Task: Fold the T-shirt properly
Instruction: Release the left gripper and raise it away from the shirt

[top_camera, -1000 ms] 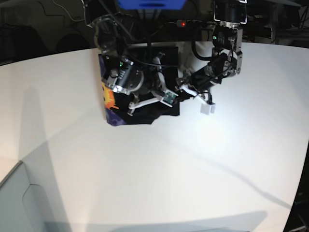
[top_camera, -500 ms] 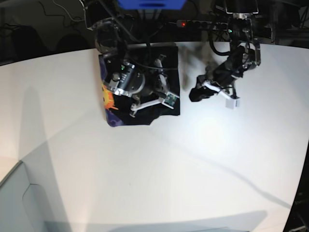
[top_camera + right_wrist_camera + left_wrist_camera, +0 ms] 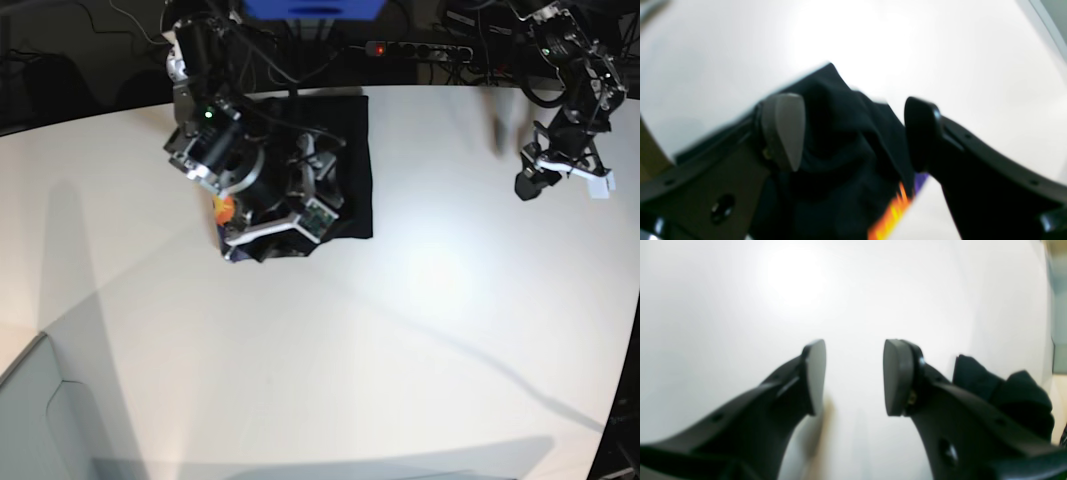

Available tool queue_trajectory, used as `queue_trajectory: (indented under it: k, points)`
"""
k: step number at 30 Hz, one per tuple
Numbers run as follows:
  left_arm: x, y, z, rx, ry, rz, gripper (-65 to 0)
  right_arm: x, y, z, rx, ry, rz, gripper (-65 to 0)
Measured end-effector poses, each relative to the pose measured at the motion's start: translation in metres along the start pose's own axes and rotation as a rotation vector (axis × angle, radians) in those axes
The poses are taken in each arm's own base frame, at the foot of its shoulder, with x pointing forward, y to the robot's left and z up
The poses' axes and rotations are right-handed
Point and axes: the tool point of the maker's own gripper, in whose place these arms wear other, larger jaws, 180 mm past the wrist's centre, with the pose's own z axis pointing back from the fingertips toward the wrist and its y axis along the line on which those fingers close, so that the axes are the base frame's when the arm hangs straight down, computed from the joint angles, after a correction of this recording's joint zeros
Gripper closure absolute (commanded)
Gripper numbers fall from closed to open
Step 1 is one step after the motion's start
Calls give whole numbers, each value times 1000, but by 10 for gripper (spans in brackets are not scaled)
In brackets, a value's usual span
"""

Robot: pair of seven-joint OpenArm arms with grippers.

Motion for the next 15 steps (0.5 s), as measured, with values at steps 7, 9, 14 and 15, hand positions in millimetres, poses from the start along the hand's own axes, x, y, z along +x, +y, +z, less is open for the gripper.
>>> queue_trajectory:
  k: [7,9,14,15]
  points:
    - [1,6,3,14,-9,13,-275,-48,-10,9,-44,110,-103,-457]
    - [2,5,3,11,-12,13,-275,-51,-5,8,-30,114,-105,-459]
    - [3,5,2,11,-13,13,-275,-54,10,6,16,127,-63,-461]
    - [3,4,2,9,-14,14,-275,-53,15,5,34,123,-52,-463]
